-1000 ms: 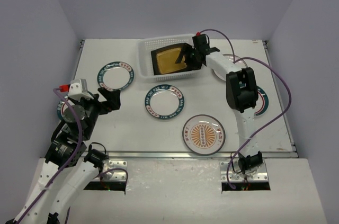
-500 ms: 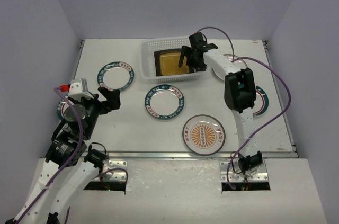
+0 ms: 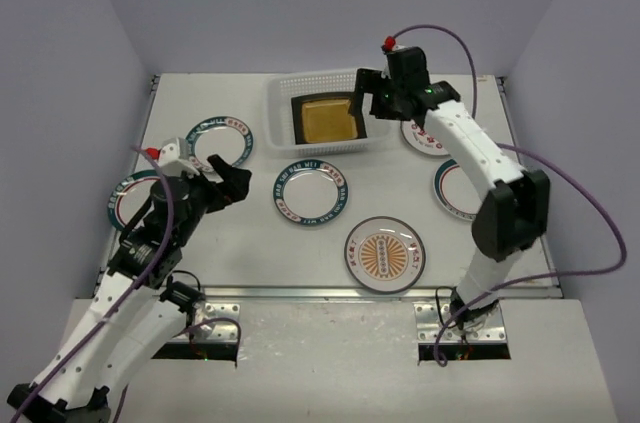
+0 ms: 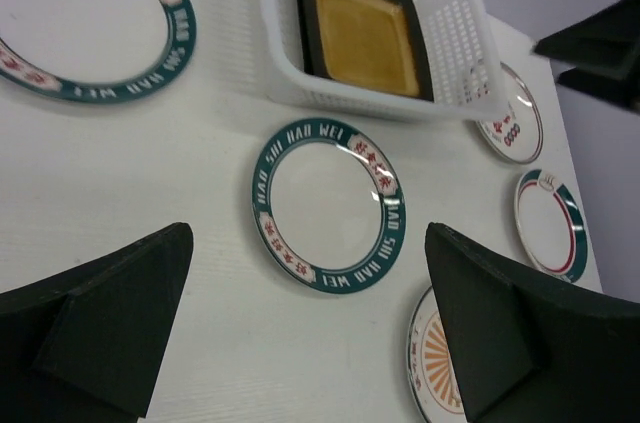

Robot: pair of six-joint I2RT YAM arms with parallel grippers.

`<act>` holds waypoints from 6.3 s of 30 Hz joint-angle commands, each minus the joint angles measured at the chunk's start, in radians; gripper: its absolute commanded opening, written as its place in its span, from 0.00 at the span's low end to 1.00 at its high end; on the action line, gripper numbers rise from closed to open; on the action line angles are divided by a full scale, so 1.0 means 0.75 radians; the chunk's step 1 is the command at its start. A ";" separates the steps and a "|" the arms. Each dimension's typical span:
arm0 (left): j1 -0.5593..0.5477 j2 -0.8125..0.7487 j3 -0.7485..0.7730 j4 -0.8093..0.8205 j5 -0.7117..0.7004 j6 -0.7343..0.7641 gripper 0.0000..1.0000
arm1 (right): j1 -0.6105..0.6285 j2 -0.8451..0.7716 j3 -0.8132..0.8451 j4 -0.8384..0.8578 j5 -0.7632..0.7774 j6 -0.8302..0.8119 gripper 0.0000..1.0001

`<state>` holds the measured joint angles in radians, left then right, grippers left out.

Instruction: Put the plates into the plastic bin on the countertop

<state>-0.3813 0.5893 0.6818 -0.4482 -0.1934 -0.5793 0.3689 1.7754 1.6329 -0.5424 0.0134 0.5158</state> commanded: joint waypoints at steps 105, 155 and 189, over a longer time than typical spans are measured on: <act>0.063 1.109 0.920 0.231 0.416 0.060 1.00 | -0.282 -0.790 -1.763 0.425 -0.468 0.040 0.66; 0.075 0.123 0.105 -0.034 -0.034 0.314 1.00 | -0.380 0.723 0.529 0.397 -0.896 0.410 0.00; 0.077 0.162 0.109 -0.034 0.014 0.324 1.00 | -0.156 0.436 0.564 -0.167 -0.068 -0.199 0.99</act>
<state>-0.3279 0.7006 0.7570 -0.5129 -0.1998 -0.3454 0.2517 2.2456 2.0422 -0.6354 -0.2150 0.4380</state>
